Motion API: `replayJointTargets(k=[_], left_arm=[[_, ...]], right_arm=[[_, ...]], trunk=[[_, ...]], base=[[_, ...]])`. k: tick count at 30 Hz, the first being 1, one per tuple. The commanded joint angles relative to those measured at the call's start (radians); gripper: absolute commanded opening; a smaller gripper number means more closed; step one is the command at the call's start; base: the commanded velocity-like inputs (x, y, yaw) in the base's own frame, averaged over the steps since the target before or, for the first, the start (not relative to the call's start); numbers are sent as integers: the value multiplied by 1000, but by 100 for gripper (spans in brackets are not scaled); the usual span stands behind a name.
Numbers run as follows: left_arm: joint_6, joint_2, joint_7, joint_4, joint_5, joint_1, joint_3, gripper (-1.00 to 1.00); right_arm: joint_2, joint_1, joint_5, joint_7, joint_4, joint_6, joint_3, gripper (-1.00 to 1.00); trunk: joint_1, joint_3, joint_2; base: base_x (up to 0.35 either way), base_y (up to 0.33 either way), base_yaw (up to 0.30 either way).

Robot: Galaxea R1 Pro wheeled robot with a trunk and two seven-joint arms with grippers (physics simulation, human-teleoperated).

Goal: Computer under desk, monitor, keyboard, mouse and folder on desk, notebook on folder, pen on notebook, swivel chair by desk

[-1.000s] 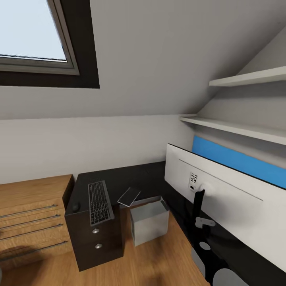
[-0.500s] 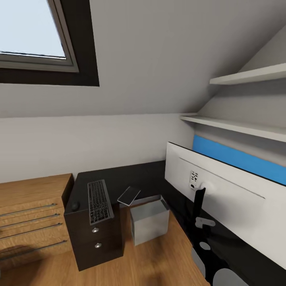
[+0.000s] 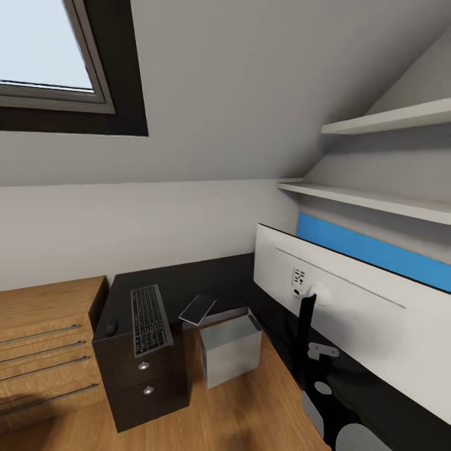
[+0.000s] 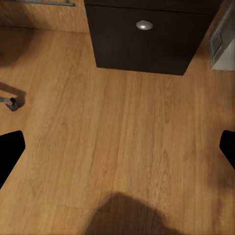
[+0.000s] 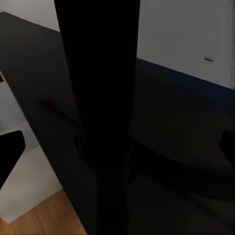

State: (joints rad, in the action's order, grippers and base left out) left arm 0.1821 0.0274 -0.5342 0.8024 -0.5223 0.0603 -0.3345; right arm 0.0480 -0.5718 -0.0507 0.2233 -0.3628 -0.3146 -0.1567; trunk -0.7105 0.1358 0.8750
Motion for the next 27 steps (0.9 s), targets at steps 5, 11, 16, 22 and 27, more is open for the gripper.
replayJointTargets(k=[5,11,16,22,27], left_arm=[[8,2,-6,1,-10,0,-6,100],[8,2,-6,1,-10,0,-6,100],[8,2,-6,0,-10,0,-6,100],[8,3,-6,0,-11,0,-6,100],[8,3,-6,0,-10,0,-6,100]], right_arm=[[1,-1,-6,2,1,-4,-4,100],[0,-1,-6,2,1,-13,-5,100],[0,0,-6,2,1,-15,-5,100],[0,-1,-6,2,1,-16,-5,100],[0,-1,-6,19,1,-17,-6,100]], trunk=[[0,1,1],[0,1,1],[0,1,1],[0,1,1],[0,1,1]], base=[[0,0,-19],[13,0,-2],[162,0,0],[183,0,0],[124,-61,0]])
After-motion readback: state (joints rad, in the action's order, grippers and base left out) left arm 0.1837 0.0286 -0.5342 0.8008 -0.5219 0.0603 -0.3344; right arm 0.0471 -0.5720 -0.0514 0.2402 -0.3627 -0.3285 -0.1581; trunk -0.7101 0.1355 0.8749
